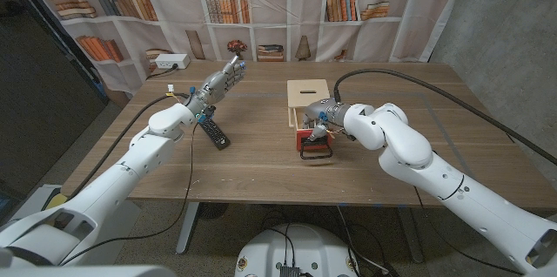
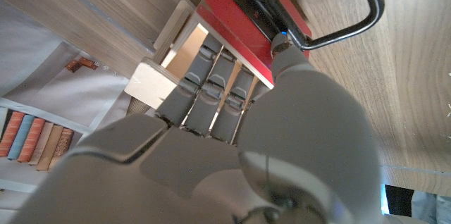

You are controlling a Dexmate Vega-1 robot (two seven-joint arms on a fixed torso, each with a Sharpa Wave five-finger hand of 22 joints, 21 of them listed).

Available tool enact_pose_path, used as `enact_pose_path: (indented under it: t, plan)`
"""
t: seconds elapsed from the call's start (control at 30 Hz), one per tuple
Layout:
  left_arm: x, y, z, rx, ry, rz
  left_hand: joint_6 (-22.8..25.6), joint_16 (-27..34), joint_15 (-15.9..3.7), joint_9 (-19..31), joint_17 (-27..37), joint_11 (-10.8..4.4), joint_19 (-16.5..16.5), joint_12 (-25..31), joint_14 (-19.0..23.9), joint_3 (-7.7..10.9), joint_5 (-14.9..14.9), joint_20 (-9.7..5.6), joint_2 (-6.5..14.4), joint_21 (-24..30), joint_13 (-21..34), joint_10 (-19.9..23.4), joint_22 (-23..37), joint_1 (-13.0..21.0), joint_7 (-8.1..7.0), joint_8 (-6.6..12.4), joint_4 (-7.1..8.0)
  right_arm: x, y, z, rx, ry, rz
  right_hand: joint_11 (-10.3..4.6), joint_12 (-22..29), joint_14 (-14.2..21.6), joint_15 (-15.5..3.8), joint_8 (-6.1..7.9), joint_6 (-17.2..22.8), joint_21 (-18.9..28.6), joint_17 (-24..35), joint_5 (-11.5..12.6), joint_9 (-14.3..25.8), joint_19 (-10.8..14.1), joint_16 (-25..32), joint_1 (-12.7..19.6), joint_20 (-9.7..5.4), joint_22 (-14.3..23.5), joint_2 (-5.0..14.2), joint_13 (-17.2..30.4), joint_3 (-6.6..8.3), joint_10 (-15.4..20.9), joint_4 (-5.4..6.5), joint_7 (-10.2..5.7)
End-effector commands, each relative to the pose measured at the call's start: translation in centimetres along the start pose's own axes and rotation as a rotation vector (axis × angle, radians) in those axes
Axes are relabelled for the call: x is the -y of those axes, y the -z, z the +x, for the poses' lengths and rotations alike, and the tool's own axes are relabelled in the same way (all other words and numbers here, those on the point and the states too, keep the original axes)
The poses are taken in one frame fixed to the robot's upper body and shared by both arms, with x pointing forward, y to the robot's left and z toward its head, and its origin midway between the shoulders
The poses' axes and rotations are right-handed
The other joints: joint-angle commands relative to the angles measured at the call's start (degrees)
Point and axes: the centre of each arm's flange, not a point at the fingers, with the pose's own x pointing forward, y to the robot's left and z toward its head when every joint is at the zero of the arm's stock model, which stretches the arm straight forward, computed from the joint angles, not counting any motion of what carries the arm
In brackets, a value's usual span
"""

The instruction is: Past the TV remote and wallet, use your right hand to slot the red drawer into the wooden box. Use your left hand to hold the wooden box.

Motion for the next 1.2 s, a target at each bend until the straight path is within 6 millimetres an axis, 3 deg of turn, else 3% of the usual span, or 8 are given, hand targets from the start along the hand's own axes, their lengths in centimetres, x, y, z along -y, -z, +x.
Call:
enact_pose_path:
  t: [0.03,1.2]
  plan:
    - [0.3,0.0,-0.2,0.001,0.001,-0.002,0.3,-0.1,0.0,0.2,0.1,-0.07,-0.2,0.0,-0.1,-0.39,-0.2,-0.32,0.3,-0.2,0.3,0.1,0.1,0.1,0.08,-0.3,0.1,0.3,0.3,-0.3,-0.02,0.03,-0.002,-1.42,0.3,-0.1,-5.12,0.17,3.3,0.6,0.1,-0.2,0.6,0.0,0.1,3.7,-8.02,0.2,2.8,1.5,0.11,1.5,-0.23,-2.46]
    - [0.4,0.2,0.3,-0.001,0.006,-0.005,0.3,-0.1,0.03,0.2,0.1,-0.1,-0.3,0.0,-0.2,-0.75,-0.2,-0.32,0.4,-0.2,0.3,0.0,0.1,0.2,0.06,-0.3,0.11,-0.2,-0.5,1.0,-0.018,0.004,-0.011,-1.33,0.4,2.7,-5.1,0.16,4.8,3.7,0.5,0.5,0.3,1.8,1.2,3.8,-7.85,0.0,1.83,0.5,-0.75,3.9,-0.32,-1.38]
